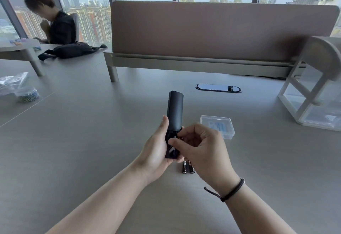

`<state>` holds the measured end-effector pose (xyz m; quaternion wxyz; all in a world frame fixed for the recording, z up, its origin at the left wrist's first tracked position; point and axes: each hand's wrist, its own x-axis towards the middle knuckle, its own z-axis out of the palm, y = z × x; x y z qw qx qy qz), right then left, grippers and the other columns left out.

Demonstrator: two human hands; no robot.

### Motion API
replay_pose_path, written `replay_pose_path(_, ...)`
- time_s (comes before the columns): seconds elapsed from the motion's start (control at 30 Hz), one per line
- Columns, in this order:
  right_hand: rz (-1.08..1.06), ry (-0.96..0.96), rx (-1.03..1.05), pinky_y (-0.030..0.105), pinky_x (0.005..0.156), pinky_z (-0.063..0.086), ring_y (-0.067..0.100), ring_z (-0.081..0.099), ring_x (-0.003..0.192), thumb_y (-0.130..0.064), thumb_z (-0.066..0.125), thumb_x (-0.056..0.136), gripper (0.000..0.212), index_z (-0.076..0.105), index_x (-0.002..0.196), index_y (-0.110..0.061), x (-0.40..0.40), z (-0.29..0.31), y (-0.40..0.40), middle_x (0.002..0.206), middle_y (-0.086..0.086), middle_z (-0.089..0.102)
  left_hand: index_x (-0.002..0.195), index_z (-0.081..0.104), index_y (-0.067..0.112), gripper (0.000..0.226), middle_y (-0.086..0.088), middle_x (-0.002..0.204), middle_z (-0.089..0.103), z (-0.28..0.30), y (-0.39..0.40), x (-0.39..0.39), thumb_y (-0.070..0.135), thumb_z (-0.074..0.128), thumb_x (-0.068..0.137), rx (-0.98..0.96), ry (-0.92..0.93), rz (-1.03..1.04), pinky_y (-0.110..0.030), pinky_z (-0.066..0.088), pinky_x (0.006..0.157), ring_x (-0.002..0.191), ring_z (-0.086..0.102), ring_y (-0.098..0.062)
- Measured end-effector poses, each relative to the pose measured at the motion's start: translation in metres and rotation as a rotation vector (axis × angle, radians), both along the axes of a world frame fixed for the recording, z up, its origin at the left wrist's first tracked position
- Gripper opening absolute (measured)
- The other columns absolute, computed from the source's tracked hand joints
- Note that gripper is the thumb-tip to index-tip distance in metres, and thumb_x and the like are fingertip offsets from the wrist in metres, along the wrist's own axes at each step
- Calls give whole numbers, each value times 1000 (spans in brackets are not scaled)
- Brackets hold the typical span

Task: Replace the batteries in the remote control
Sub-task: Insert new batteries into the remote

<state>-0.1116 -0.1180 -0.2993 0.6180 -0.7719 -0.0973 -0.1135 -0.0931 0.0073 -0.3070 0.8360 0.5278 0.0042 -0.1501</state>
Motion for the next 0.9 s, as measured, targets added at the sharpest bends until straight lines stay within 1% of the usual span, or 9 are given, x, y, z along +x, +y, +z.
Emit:
replay_pose_path(0.1,-53,-80,-50,31,54,58,14,69,55,-15,88,71,18,71,77,-19,-4,0,3,66,-1,73,106,61,8,62,-18,94,53,4,-1,-4,63,37,90,-5,18,26,-38,35,67,87,46,-31)
replay_pose_path(0.17,-64,-128,-81,24,56,56,10,68,58,-15,88,71,18,73,79,-21,-5,0,4,66,-5,72,100,65,9,61,-17,95,56,6,0,-4,63,41,87,-31,44,56,-39,36,73,95,47,-30)
replay_pose_path(0.3,-12,-195,-189,28,68,57,10,67,70,-14,87,72,29,79,98,-22,-3,-3,3,77,-9,69,92,70,10,58,-6,83,69,3,2,-2,58,37,96,-76,72,68,-34,43,76,80,67,-20)
replay_pose_path(0.4,39,-205,-257,13,71,49,7,64,79,-14,84,75,39,76,112,-22,-2,-4,1,87,-11,65,94,70,7,58,-6,80,71,1,3,0,56,38,98,-120,109,78,-32,55,72,74,71,-18)
replay_pose_path(0.47,40,-225,-296,11,67,43,4,60,76,-17,81,77,40,74,116,-25,-1,-6,2,87,-14,60,94,71,6,58,-7,83,70,1,4,2,56,41,97,-146,132,89,-32,56,70,76,69,-19)
replay_pose_path(0.57,17,-300,-407,22,65,49,6,57,76,-32,72,82,37,71,119,-32,-1,-11,3,87,-16,53,106,70,4,59,-10,92,67,1,5,3,56,45,95,-175,165,107,-33,53,80,85,65,-22)
replay_pose_path(0.67,-9,-409,-535,34,65,53,12,56,82,-39,60,90,36,68,123,-31,-1,-15,5,93,-10,52,107,66,3,62,-12,87,69,2,5,3,58,40,97,-214,193,91,-31,59,72,82,69,-22)
replay_pose_path(0.8,-37,-502,-636,37,72,51,20,54,86,-35,55,94,37,66,129,-26,1,-16,8,98,-4,52,97,63,4,62,-11,78,66,4,8,3,60,37,97,-270,203,58,-29,58,64,72,65,-21)
replay_pose_path(0.9,9,-468,-616,38,79,51,20,54,91,-33,58,93,38,65,129,-28,4,-19,6,107,-5,55,96,60,6,60,-9,76,61,4,9,5,62,37,96,-295,188,51,-29,55,66,71,59,-19)
